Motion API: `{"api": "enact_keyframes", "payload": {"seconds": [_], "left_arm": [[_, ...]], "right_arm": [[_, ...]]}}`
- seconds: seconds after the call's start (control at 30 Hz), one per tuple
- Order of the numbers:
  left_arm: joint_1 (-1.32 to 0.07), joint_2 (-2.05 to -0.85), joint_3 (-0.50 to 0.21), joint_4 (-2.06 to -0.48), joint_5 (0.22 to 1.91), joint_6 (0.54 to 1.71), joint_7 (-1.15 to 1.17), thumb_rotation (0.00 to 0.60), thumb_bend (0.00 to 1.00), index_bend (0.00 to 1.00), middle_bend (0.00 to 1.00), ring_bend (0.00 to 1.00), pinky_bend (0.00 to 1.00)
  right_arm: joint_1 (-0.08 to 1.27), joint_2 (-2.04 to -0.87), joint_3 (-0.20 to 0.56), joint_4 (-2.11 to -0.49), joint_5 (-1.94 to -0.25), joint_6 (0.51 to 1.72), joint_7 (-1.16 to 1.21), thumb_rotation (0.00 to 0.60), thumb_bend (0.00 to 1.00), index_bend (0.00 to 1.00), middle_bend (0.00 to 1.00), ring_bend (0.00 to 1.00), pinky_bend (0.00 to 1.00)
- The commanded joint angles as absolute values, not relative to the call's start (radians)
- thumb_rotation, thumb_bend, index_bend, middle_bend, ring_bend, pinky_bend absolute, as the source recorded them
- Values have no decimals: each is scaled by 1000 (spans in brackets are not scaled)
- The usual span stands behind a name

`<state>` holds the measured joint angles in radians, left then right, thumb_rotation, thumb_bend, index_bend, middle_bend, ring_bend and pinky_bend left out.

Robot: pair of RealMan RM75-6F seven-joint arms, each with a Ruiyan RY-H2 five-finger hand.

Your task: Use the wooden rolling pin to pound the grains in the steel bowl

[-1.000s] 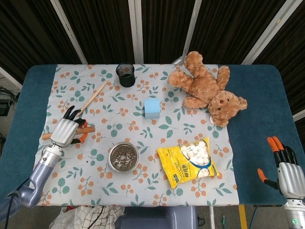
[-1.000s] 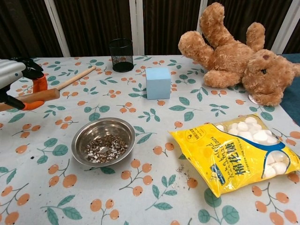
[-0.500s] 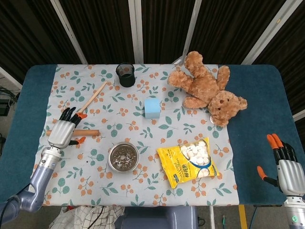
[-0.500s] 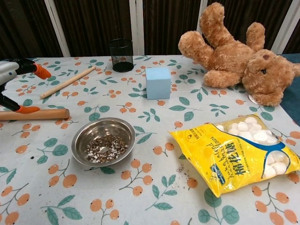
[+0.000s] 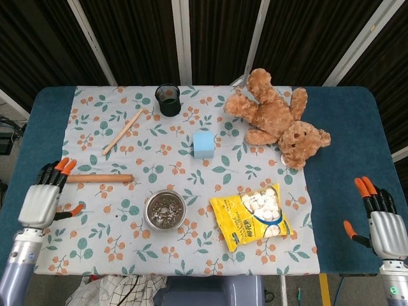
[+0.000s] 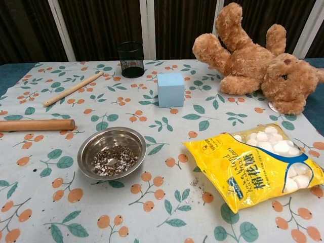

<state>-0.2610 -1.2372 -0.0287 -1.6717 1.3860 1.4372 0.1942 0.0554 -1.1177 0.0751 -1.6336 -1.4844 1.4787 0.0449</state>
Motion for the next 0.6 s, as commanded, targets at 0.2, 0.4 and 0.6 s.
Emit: {"api": "enact_keyframes", "payload": {"seconds": [0.2,0.4,0.6], "left_arm": [[-71,-1127,99,-1725,1534,1639,163,600,244,0,0,0,0],[-15,-1133,111,-1682,1577,1702,159,600,244,0,0,0,0],[9,-1160,85,-1621,1586,1735,180,600,244,0,0,0,0]], "right_arm": [[59,-1117,67,-1640,-1493,1475,27,600,359,0,0,0,0],[60,-1115,61,-1636,-1513,1480,33,600,359,0,0,0,0],[63,-1116,55,-1633,-1522,1474,50,600,359,0,0,0,0]]}}
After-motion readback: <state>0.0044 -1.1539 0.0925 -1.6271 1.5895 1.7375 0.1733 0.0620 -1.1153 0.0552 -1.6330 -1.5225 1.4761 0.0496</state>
